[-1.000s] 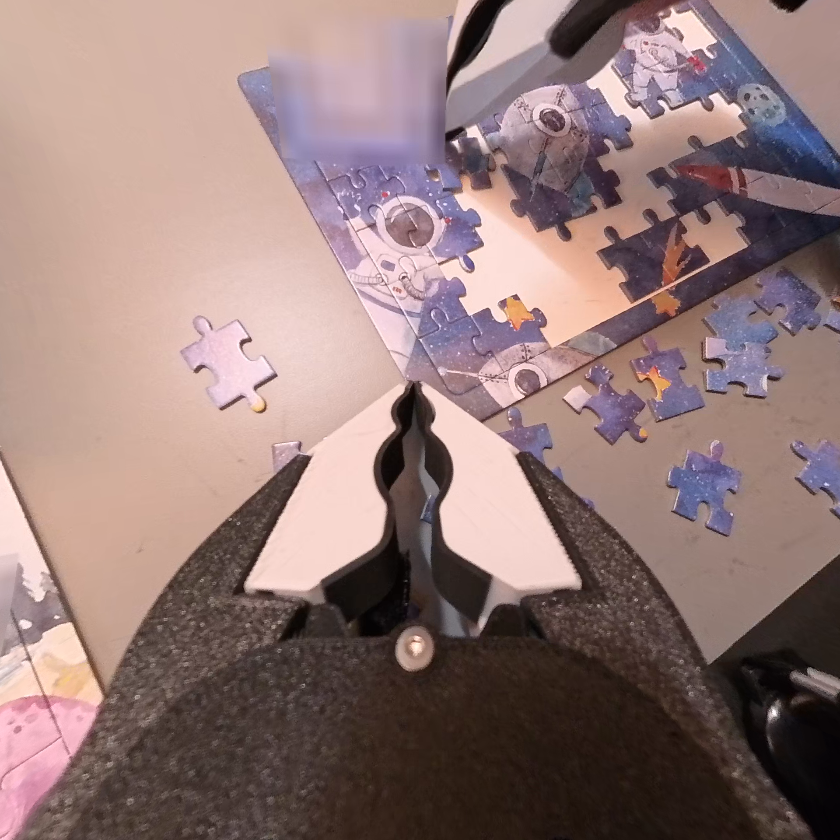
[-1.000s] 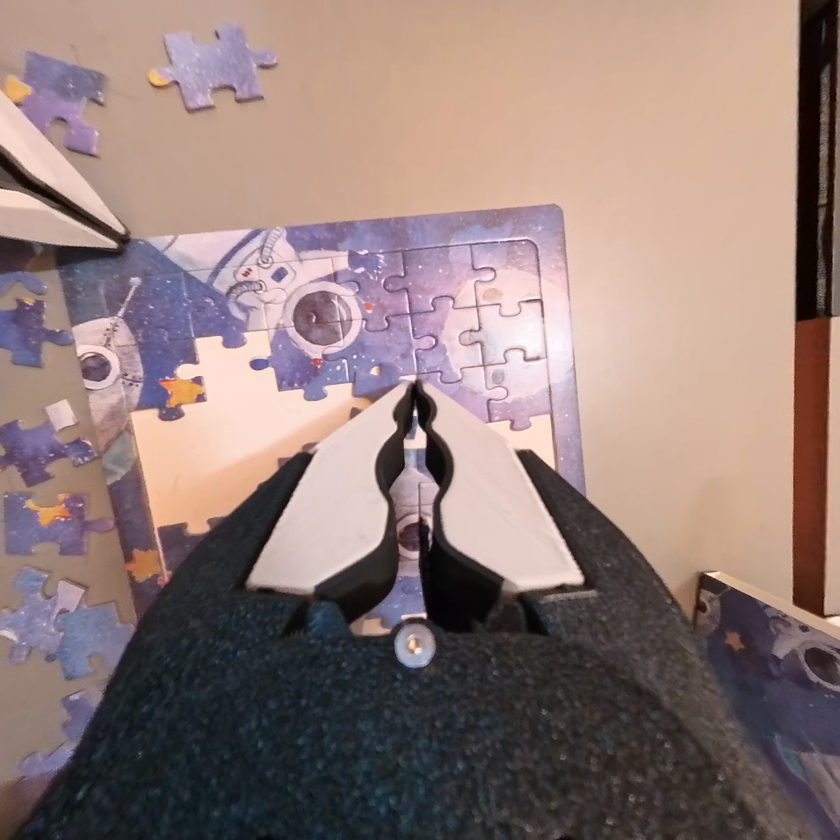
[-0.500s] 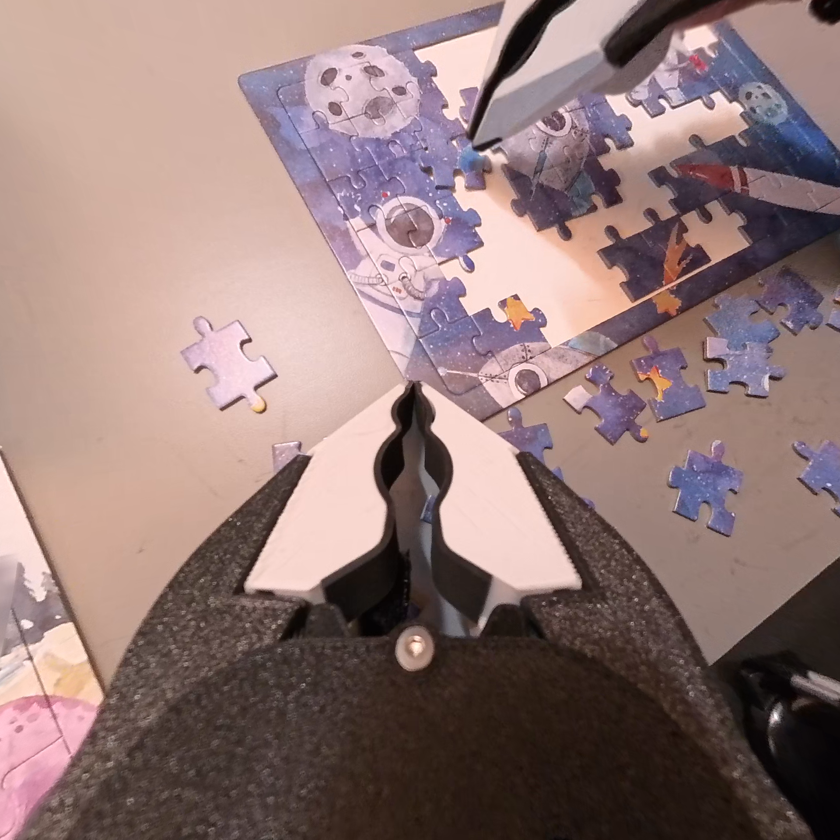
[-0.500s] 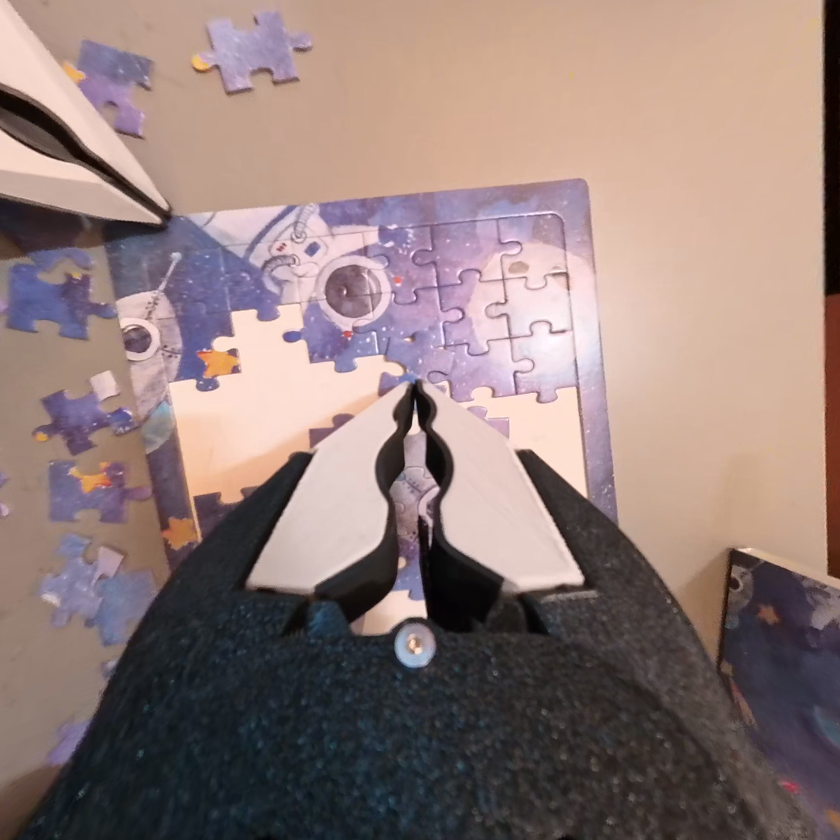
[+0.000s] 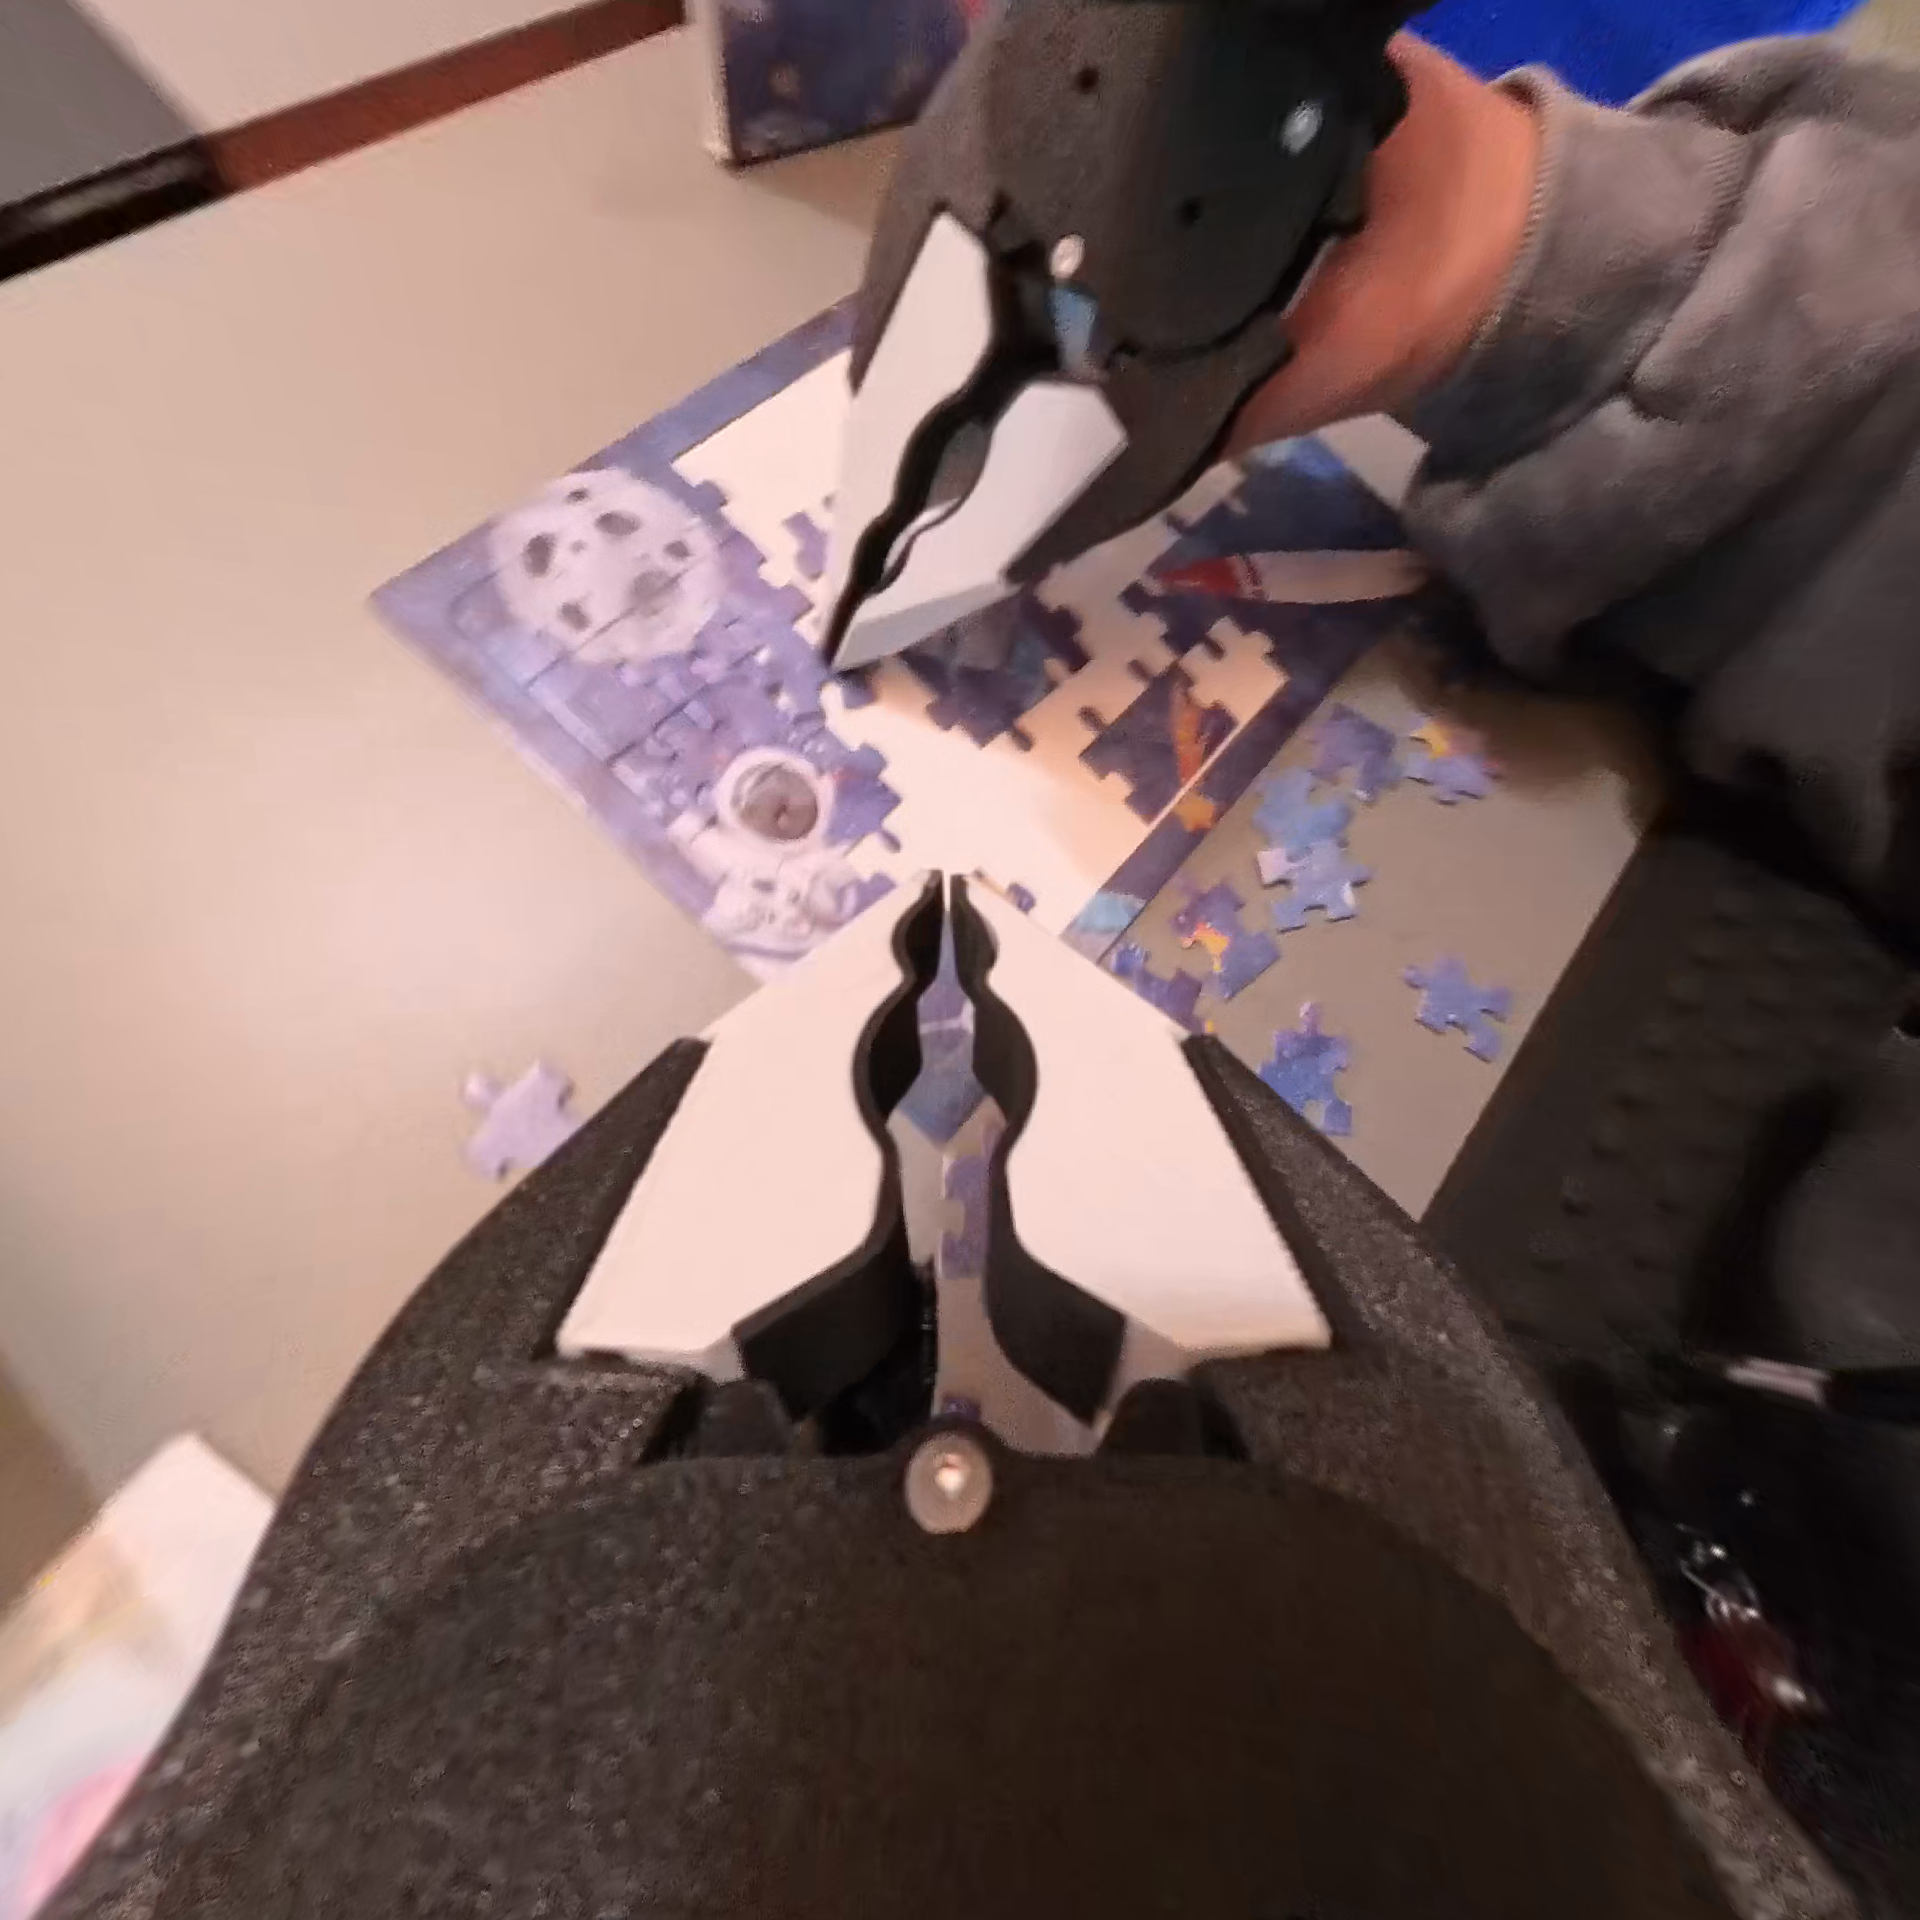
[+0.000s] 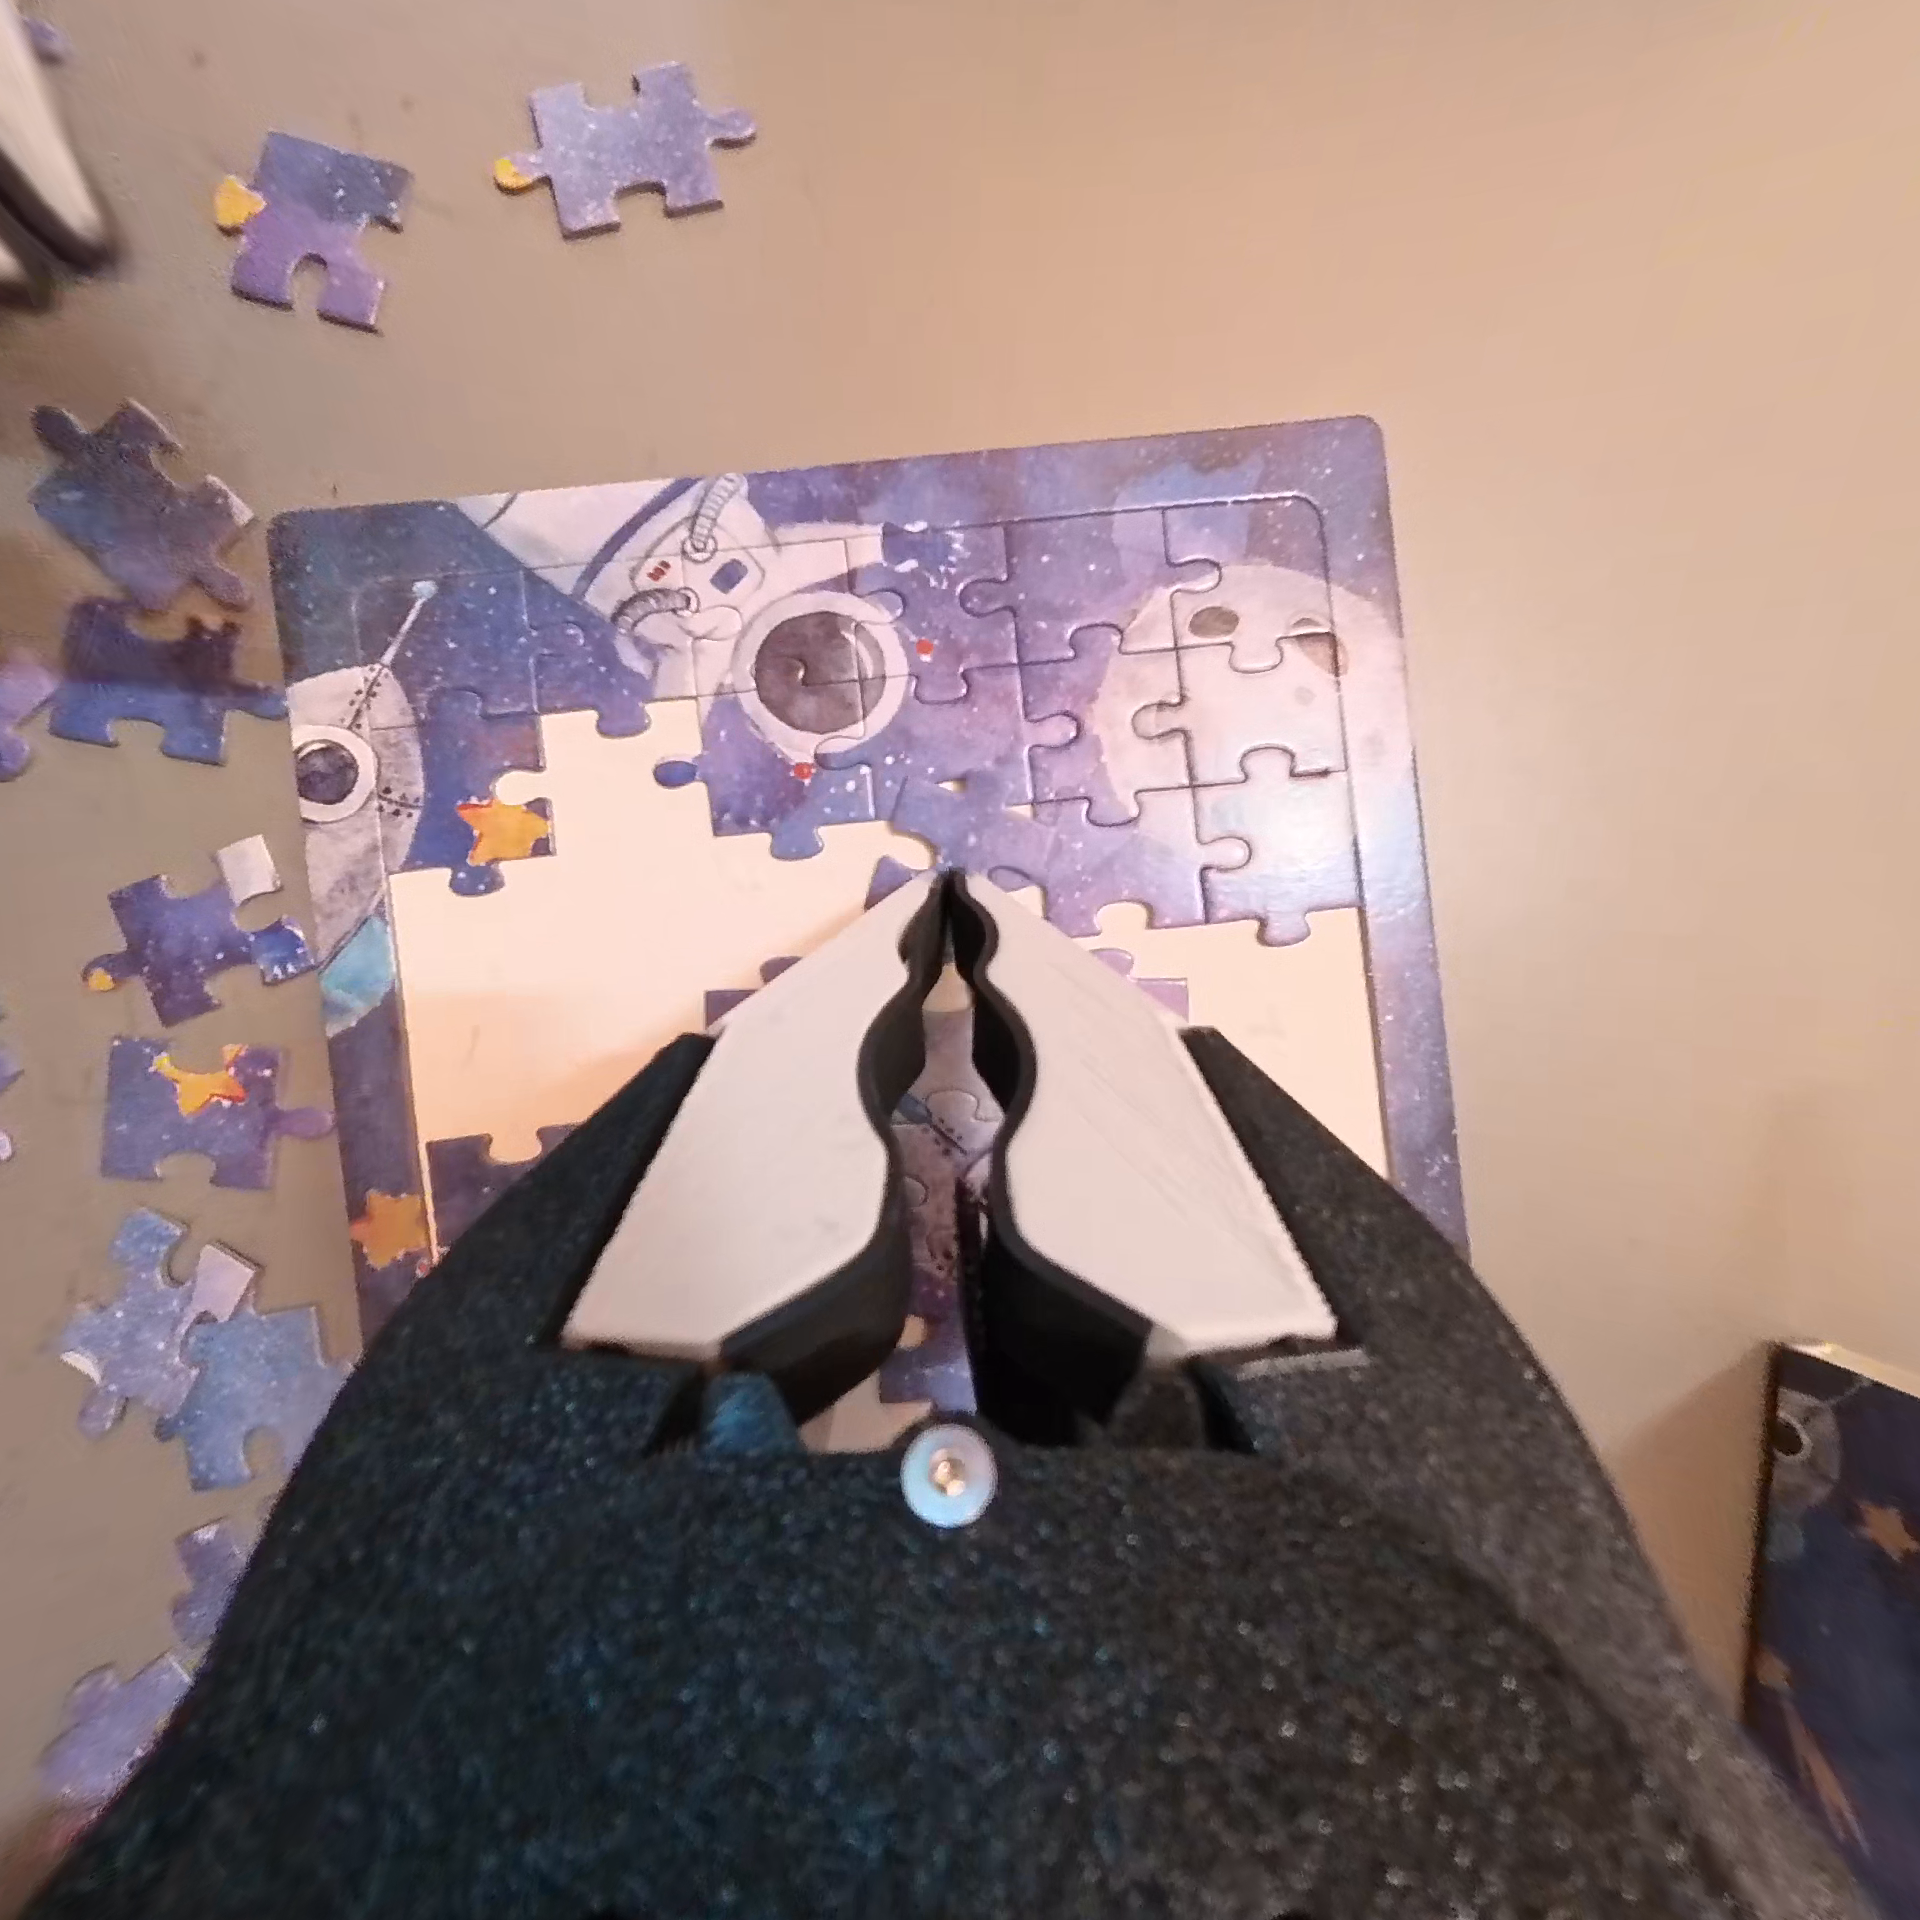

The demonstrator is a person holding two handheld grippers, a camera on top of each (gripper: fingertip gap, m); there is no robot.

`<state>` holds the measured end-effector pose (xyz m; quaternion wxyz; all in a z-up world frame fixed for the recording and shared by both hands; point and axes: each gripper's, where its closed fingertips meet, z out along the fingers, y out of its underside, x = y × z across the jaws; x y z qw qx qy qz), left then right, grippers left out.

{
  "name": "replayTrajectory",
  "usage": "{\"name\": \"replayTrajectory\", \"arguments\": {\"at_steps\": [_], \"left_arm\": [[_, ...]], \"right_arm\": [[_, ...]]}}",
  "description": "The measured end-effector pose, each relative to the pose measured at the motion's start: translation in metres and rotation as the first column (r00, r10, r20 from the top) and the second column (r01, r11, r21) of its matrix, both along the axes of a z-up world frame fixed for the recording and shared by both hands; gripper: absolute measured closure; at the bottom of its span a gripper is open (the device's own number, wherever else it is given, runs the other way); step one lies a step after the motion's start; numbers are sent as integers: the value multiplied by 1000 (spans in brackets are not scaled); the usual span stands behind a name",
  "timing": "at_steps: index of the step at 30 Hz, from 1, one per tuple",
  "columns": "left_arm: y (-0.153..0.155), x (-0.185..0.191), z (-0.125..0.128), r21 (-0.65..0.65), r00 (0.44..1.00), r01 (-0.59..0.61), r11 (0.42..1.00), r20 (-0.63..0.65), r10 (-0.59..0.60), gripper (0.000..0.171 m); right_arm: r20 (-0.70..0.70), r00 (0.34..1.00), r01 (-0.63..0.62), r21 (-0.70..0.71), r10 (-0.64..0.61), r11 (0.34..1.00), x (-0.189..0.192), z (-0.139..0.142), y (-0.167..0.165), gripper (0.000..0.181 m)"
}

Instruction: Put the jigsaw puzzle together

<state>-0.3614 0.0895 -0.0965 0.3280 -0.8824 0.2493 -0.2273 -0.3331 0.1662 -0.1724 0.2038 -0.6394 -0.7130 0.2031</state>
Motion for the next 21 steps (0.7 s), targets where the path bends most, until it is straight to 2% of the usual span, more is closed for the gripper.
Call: {"name": "replayTrajectory", "arguments": {"at_steps": [2,5,7,9,12,16,21], "left_arm": [[28,7,-10,9,996,55,998,-66,-54,171],[71,0,-47,49,968,82,995,-243,-68,171],[82,3,-66,13,966,81,997,-246,-75,171],[87,9,-68,10,979,61,998,-195,-58,171],[87,15,-63,25,984,48,999,-171,-43,171],[84,15,-67,29,970,44,999,-242,-36,171],[81,17,-72,27,968,29,999,-250,-22,171]], "right_arm": [[2,1000,-8,-21,8,1000,2,0,-3,181],[-41,999,-24,13,24,1000,1,13,-4,181],[-65,998,-6,0,6,1000,4,21,-1,181],[-50,999,-13,-60,10,998,7,19,-8,181],[-36,999,-15,-59,12,998,6,11,-11,181],[-11,1000,-1,-45,0,999,7,1,-7,181],[-33,999,13,-67,-15,998,7,1,-4,181]]}}
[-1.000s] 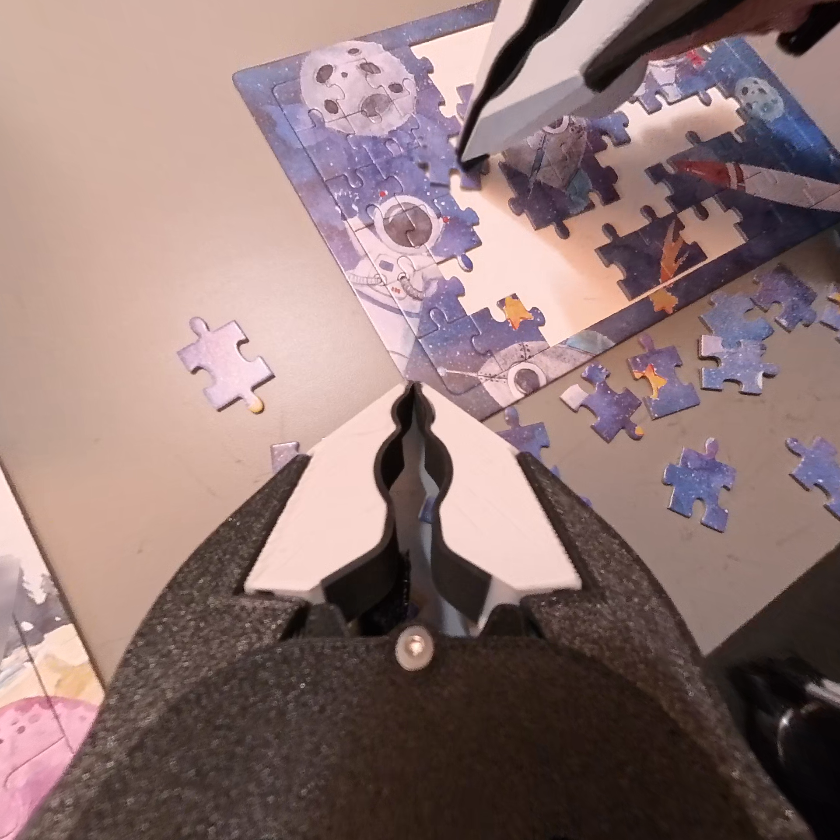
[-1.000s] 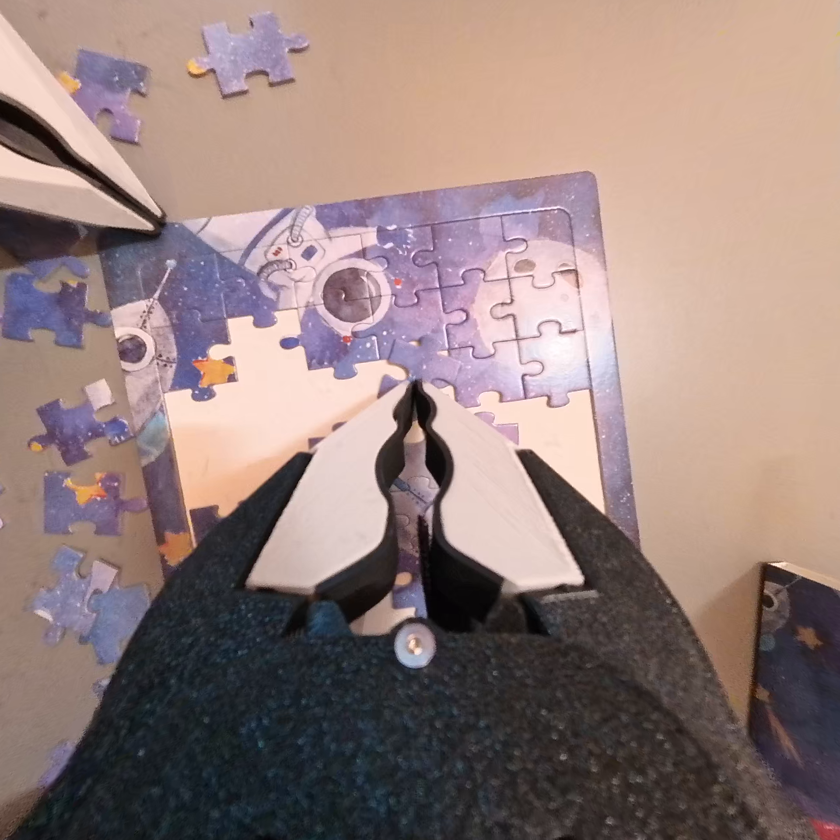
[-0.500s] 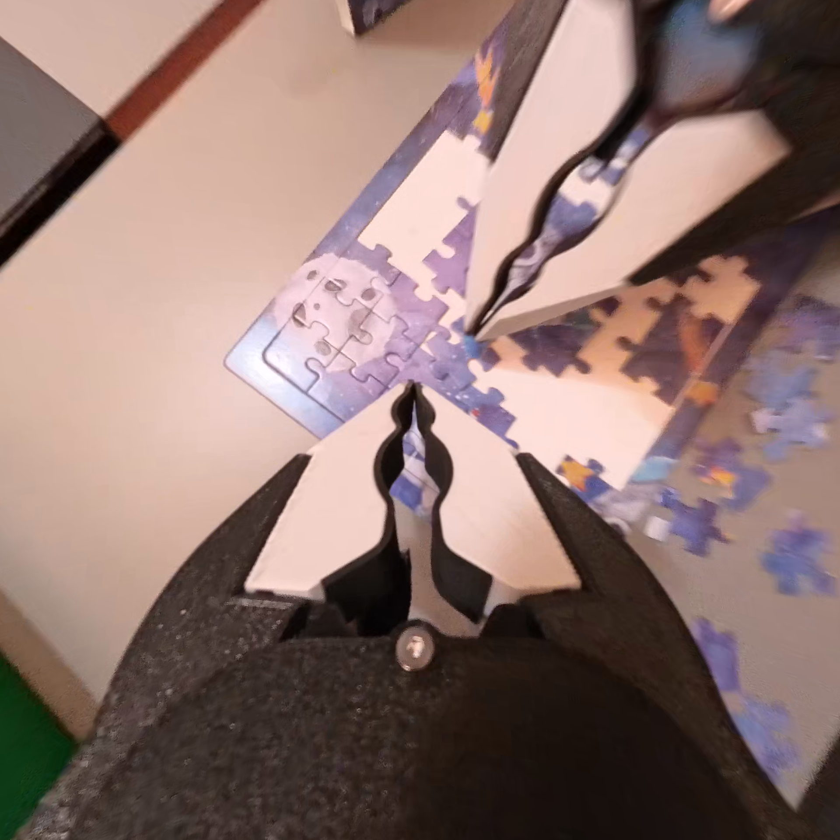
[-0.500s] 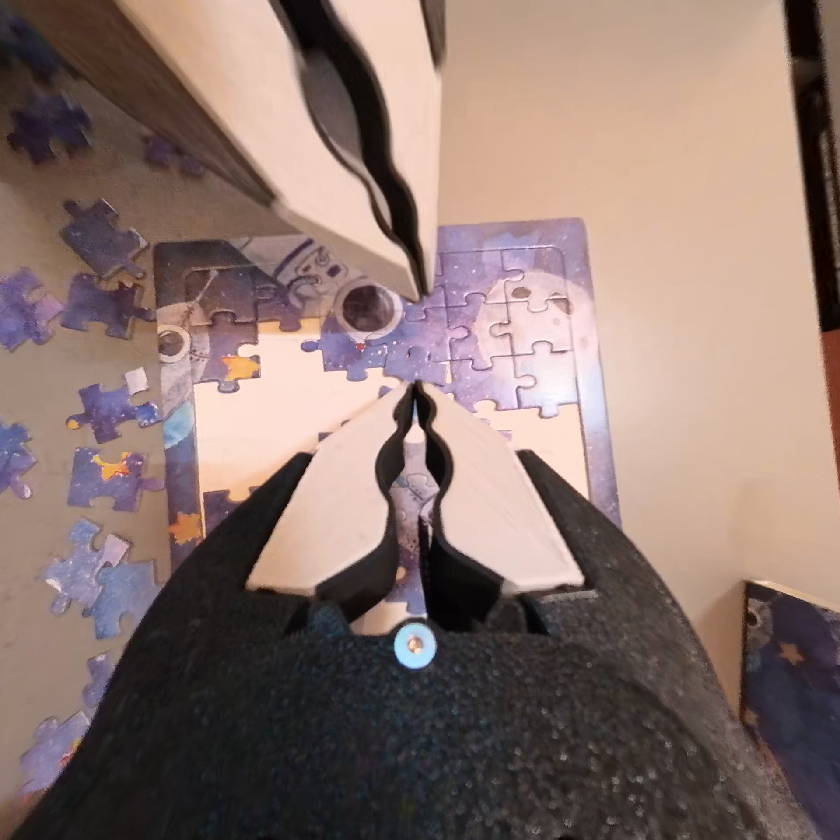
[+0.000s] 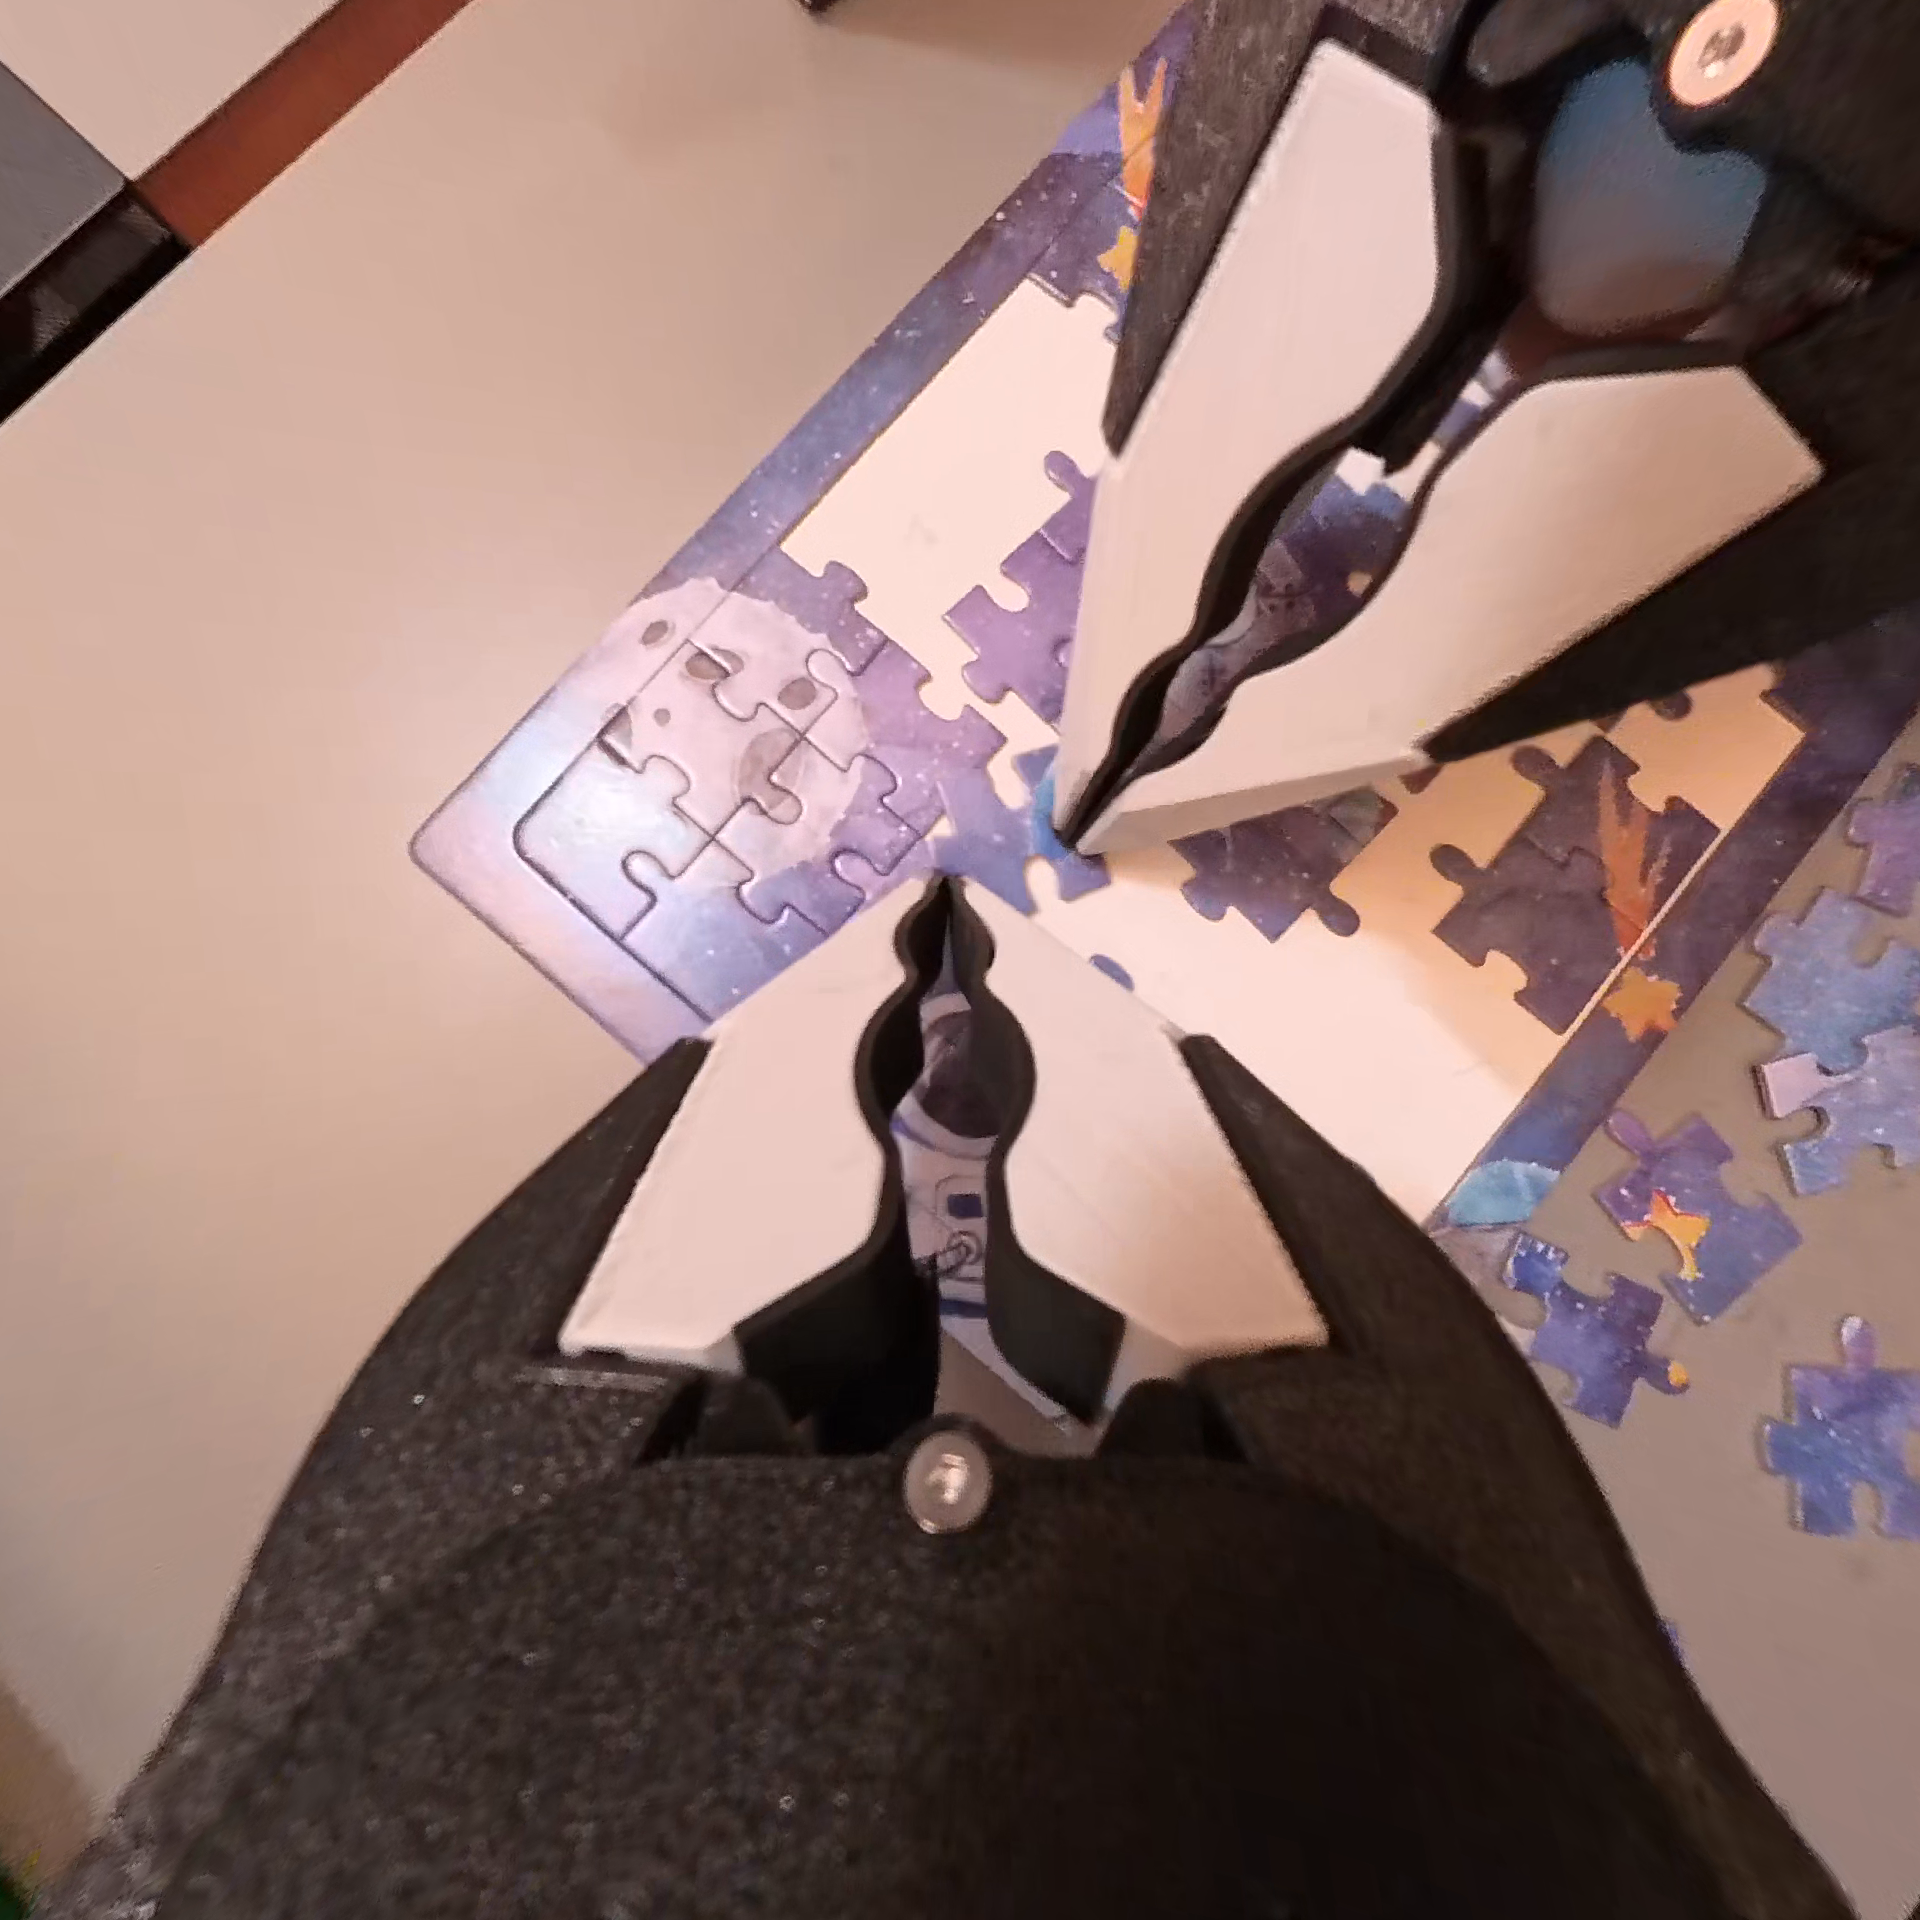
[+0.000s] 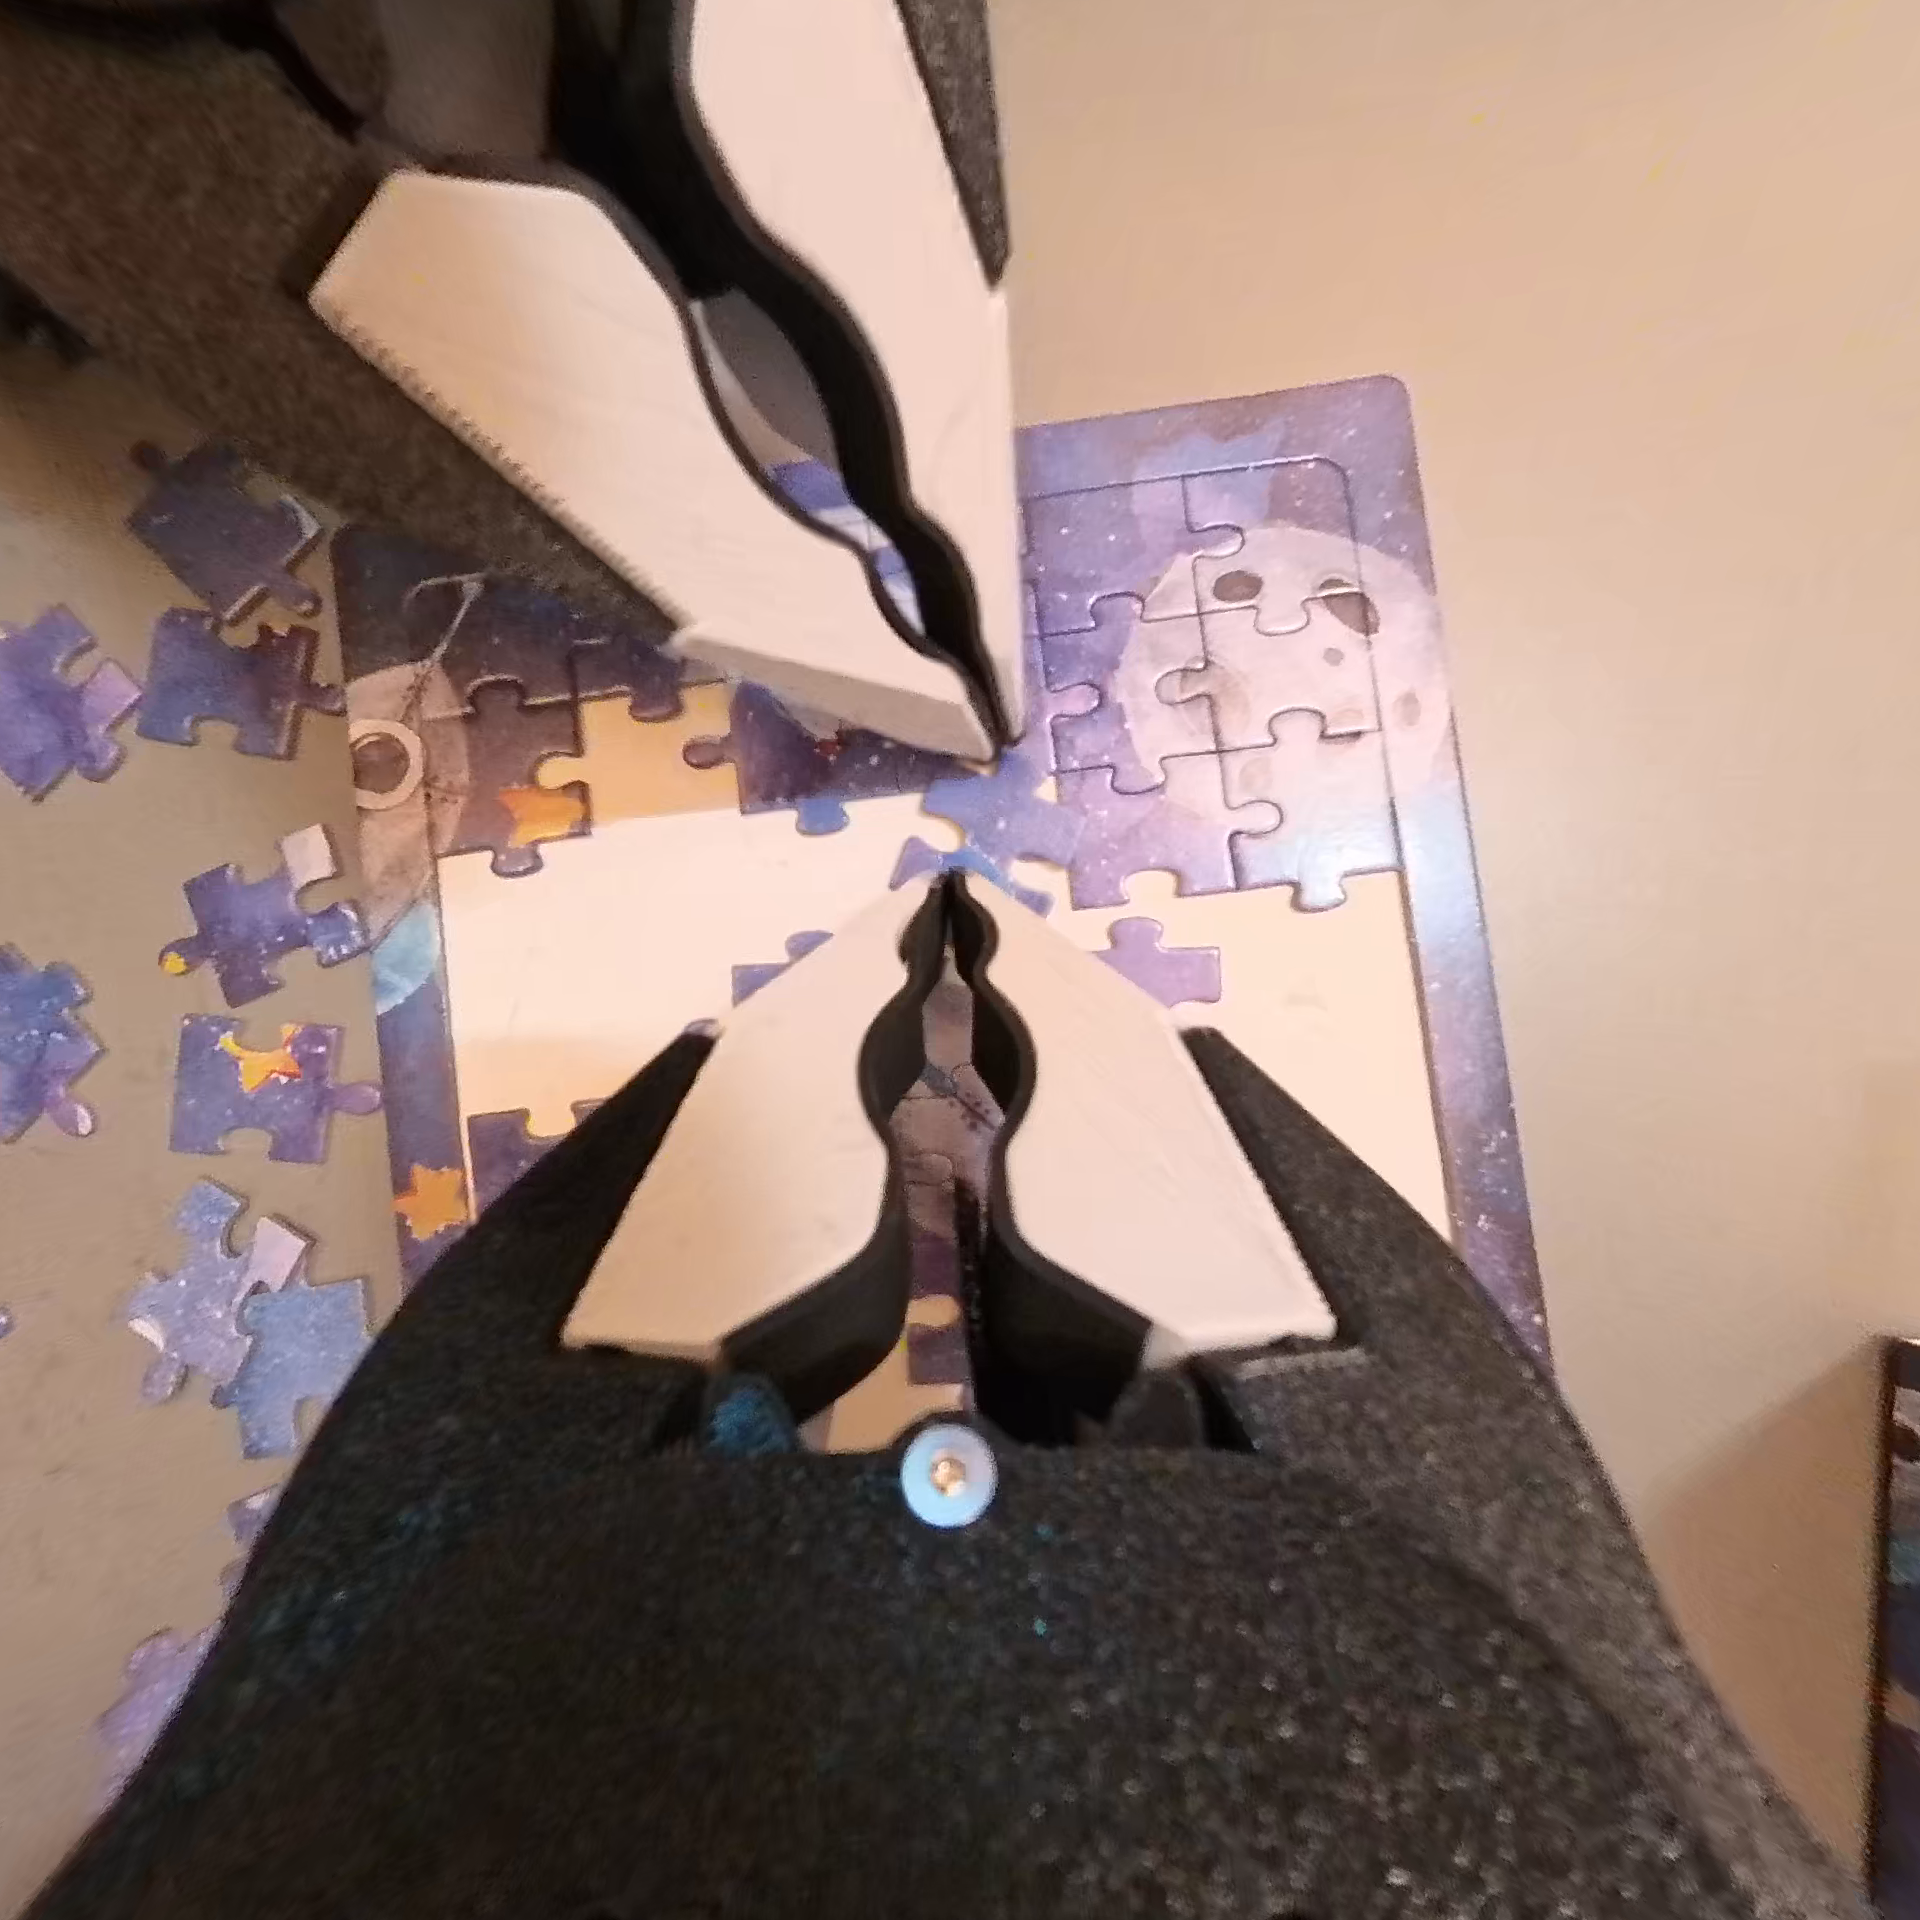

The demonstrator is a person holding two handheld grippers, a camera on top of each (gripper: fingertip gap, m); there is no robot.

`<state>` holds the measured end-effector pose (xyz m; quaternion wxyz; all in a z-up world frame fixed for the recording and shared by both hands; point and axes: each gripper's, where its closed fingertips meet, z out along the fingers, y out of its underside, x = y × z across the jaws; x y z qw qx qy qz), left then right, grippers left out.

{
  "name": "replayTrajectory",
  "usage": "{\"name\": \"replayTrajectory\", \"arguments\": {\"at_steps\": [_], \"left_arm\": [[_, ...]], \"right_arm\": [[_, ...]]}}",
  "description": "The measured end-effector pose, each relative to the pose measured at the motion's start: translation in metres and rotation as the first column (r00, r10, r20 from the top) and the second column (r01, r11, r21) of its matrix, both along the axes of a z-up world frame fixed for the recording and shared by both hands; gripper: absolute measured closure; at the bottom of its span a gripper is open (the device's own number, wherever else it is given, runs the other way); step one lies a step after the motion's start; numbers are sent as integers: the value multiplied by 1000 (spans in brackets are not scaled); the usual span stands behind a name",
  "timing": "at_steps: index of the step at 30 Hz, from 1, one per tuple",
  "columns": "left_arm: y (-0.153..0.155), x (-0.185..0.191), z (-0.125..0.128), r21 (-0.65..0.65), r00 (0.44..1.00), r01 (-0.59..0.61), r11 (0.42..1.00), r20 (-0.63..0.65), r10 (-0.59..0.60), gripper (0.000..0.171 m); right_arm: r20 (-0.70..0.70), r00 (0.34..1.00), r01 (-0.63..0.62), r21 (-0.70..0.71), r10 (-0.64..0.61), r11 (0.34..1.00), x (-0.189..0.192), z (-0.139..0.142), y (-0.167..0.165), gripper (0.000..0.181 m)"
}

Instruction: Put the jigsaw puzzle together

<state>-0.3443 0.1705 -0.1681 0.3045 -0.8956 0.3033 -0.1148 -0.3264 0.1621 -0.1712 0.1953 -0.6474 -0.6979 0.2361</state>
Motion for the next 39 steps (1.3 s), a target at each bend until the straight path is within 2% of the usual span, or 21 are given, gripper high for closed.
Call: {"name": "replayTrajectory", "arguments": {"at_steps": [4,8,11,14,16,18,24,36,39], "left_arm": [[0,2,-4,6,1000,-3,1000,-26,3,171],[9,0,10,66,999,-27,997,-34,30,171],[17,2,8,67,999,-14,998,-35,16,171],[24,7,3,35,999,-13,999,40,12,171],[24,13,4,3,991,-9,1000,130,8,171],[22,13,2,-17,987,-8,1000,160,11,171],[14,1,-2,-28,989,-29,999,146,32,171],[9,2,1,-57,975,-37,998,217,49,171],[10,-8,5,0,985,-33,999,167,33,170]], "right_arm": [[-4,1000,3,12,-3,1000,0,0,3,181],[-5,1000,-11,22,11,1000,1,0,2,181],[-2,1000,-17,25,17,1000,0,0,2,181],[-6,1000,-20,29,20,999,0,-1,1,181],[-9,1000,-19,27,19,999,0,-1,1,181],[-13,1000,-17,24,18,1000,1,0,2,181],[-16,1000,-2,54,3,999,3,1,6,181],[-22,999,40,60,-39,997,4,1,17,181],[-24,999,36,61,-34,998,13,3,20,177]]}}
